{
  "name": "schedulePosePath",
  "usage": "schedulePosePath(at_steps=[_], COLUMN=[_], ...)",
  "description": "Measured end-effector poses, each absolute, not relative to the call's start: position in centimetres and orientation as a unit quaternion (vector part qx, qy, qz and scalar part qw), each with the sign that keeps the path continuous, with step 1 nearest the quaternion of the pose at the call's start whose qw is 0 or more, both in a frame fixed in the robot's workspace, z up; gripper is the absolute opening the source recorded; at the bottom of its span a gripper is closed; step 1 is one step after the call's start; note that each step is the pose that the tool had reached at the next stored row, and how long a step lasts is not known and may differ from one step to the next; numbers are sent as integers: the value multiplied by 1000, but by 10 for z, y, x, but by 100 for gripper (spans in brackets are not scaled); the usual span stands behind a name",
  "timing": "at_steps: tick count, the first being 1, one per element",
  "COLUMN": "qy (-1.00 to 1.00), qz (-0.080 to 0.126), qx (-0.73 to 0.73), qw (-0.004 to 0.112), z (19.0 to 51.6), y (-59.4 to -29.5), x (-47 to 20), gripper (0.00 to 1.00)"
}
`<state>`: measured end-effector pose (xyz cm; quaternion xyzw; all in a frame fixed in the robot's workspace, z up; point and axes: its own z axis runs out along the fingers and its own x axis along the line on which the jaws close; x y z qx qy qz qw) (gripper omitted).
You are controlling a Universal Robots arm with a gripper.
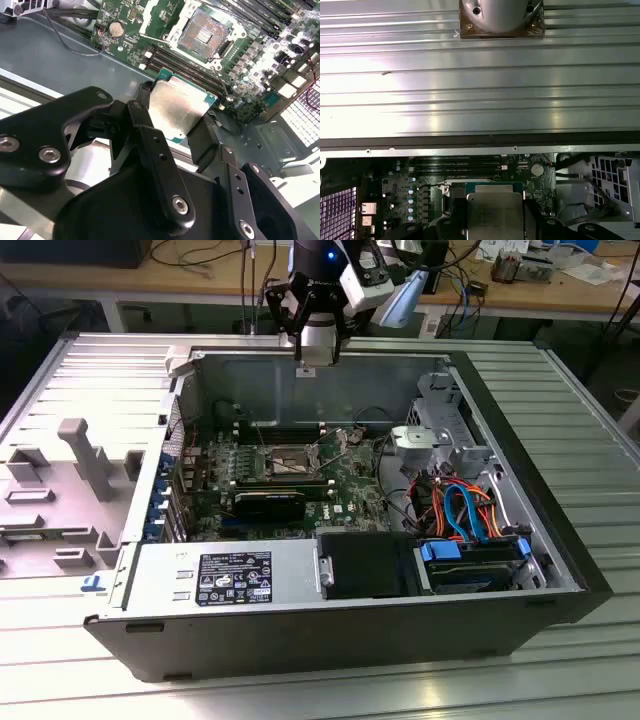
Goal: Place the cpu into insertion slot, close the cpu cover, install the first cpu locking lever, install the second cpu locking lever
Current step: 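Place the cpu into insertion slot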
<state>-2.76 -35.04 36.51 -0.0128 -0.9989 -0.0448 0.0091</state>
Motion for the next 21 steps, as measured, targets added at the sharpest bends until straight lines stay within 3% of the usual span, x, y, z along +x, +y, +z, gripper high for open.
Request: schedulePosePath(at_steps=[21], qy=[-999], qz=[-45], qx=[-13], qw=[9], z=[362], y=[-356], x=[-35], gripper=[55])
